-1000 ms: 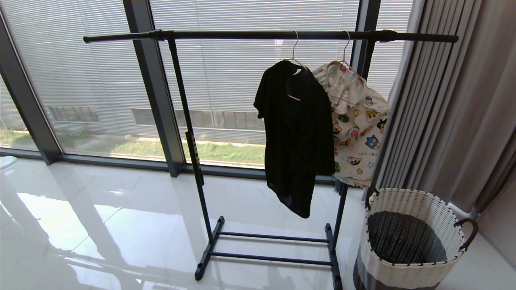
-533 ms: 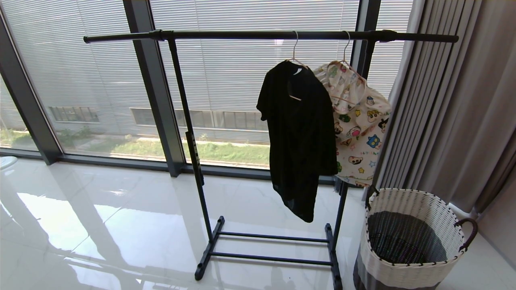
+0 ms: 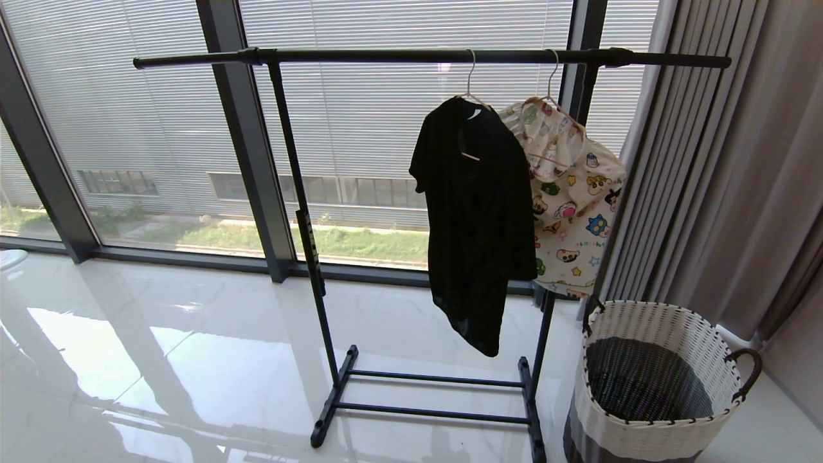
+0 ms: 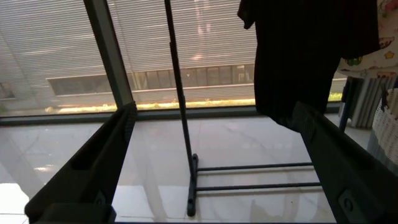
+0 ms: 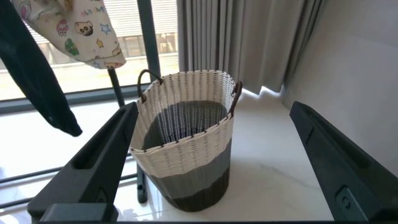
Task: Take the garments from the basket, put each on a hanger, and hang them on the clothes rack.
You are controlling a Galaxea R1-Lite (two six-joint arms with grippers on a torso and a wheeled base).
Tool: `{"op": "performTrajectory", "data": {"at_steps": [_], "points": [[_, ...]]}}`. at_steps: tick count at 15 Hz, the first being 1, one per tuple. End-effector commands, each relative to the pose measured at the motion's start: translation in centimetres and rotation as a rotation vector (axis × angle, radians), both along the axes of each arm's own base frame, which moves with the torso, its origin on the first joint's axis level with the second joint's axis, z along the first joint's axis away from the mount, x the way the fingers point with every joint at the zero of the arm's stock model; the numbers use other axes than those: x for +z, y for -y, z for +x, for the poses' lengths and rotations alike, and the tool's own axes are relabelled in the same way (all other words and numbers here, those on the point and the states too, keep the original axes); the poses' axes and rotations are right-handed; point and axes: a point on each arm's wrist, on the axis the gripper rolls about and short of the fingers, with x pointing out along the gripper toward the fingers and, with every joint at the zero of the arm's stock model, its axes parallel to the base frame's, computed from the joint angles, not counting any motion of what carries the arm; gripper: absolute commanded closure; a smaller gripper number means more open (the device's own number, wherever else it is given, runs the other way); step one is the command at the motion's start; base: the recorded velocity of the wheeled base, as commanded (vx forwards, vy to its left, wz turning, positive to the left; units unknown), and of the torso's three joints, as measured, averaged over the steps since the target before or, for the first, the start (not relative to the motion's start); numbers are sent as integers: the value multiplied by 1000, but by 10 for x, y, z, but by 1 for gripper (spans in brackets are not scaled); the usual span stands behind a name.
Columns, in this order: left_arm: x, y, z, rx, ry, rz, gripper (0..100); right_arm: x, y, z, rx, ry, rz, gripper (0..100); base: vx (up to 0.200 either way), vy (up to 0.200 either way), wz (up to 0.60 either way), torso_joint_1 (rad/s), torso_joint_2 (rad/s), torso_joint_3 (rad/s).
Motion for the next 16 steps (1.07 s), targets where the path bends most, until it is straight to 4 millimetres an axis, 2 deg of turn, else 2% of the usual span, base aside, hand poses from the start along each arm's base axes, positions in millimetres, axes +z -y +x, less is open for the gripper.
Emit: {"op": "performTrajectory", "data": {"at_steps": [1,14,16], "points": [[0,0,0,2,1,1,0,0,0,0,0,0,-1,0,0,0,0,0,0,0],[-7,0,1,11,-68,-26,0,0,0,0,-1,-1,-1,0,0,0,0,0,0,0],[-7,-3,1,126,-75,-82,0,0,0,0,7,2,12,0,0,0,0,0,0,0]]}}
